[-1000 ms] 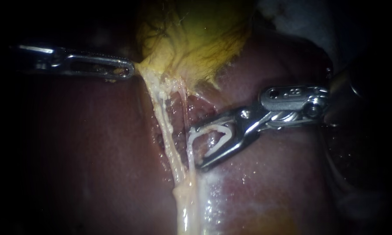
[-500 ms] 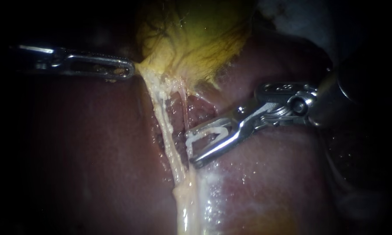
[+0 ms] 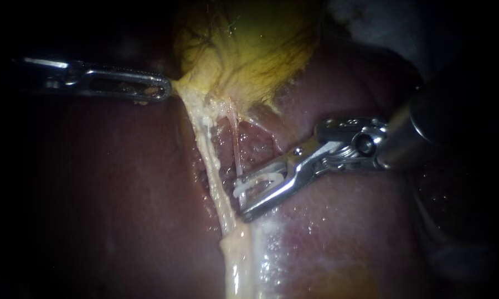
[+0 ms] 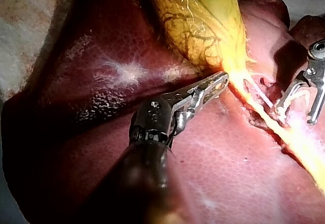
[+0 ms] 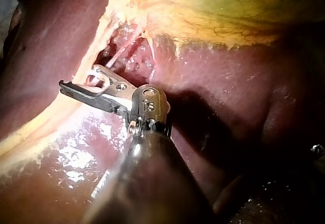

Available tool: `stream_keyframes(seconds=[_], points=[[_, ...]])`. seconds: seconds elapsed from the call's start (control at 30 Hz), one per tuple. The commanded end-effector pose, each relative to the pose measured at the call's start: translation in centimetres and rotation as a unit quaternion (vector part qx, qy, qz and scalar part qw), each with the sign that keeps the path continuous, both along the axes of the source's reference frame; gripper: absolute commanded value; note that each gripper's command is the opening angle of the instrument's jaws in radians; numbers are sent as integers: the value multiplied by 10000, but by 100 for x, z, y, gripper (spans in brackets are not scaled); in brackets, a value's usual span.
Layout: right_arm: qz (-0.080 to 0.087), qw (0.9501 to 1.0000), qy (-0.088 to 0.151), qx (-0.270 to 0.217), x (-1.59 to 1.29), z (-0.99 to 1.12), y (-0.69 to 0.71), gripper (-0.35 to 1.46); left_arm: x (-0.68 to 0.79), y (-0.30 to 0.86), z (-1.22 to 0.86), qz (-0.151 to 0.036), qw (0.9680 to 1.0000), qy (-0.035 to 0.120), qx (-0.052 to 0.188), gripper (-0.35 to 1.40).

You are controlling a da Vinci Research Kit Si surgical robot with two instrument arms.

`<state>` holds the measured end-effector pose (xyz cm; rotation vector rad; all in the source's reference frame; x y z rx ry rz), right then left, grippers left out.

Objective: Clipping first clip left tube

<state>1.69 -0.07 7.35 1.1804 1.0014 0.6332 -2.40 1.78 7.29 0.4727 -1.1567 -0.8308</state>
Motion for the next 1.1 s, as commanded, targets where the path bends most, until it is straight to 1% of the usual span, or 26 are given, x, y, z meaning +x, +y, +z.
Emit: stream_keyframes(seconds=[0.03, 0.23, 0.6, 0.7, 0.87, 0.93, 1.1], points=[[1, 10000, -12, 6, -1, 4, 0, 54, 0, 0, 0, 0, 10000, -1, -1, -35], [-6, 10000, -18, -50, 1, 25, -4, 54, 0, 0, 0, 0, 10000, -1, -1, -35], [16, 9999, -26, -107, 11, 53, -2, 54, 0, 0, 0, 0, 10000, 0, -1, -35], [96, 9999, 88, -71, 17, 58, -1, 54, 0, 0, 0, 0, 10000, 0, -1, -35], [240, 9992, 292, 99, 30, 60, 1, 54, -1, 0, 0, -2, 10000, 0, -1, -35], [242, 9989, 373, 156, 33, 60, 1, 54, -1, 0, 0, -2, 10000, 1, -2, -35], [184, 9976, 607, 262, 39, 59, 0, 54, -1, 0, 0, -3, 10000, 1, -2, -35]])
